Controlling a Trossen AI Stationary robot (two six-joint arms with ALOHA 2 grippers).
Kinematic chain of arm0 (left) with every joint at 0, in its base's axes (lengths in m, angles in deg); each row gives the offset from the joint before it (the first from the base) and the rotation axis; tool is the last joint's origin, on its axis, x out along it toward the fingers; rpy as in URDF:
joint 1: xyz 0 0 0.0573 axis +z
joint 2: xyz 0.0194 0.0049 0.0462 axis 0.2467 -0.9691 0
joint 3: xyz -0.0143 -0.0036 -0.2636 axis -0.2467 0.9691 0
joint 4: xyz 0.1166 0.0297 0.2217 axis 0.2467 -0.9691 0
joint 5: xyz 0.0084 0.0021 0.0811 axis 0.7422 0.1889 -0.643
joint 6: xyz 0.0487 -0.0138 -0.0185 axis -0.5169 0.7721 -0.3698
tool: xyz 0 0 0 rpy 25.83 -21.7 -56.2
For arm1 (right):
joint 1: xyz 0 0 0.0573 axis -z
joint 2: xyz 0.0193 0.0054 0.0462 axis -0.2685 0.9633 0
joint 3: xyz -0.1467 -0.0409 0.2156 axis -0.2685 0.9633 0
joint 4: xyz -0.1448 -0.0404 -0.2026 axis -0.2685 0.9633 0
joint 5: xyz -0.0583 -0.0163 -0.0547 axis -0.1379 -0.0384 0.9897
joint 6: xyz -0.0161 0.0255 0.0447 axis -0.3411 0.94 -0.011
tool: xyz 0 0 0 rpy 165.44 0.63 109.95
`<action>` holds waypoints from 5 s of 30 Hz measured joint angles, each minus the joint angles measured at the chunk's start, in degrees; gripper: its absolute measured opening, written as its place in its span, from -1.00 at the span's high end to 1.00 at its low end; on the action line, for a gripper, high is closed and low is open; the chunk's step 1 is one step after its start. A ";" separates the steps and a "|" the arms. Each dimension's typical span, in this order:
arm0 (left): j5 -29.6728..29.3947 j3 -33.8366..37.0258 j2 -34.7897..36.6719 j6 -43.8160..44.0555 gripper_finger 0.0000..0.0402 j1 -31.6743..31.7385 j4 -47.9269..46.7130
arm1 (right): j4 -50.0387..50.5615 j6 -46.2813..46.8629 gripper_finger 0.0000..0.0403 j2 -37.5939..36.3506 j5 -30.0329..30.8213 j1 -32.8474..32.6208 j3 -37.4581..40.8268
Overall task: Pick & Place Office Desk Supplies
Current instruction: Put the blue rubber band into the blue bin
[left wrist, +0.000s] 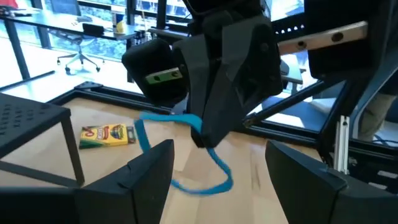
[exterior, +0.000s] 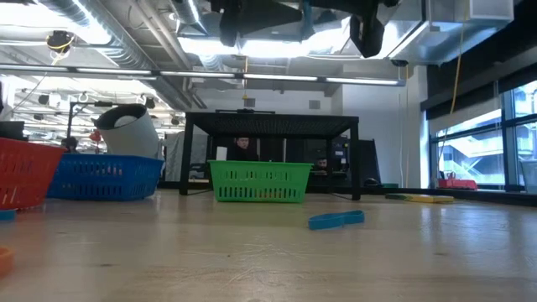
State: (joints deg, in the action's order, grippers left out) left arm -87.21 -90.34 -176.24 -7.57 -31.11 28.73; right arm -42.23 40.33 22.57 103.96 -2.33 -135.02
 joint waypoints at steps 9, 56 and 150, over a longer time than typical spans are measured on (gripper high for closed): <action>0.69 0.00 0.00 0.03 -0.24 2.52 1.52 | -1.01 -1.56 0.99 0.00 0.06 1.63 0.00; 2.13 0.02 7.59 15.08 0.99 3.81 -26.69 | 17.19 4.00 -0.13 -6.29 -12.49 3.25 -0.07; -1.71 -12.41 15.67 52.06 0.38 3.74 -89.00 | 11.93 -25.24 0.98 26.22 -14.90 -2.45 0.38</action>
State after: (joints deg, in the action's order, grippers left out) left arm -88.92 -102.75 -160.57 44.48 -27.36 -60.27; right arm -30.30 15.09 48.79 89.06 -4.78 -134.64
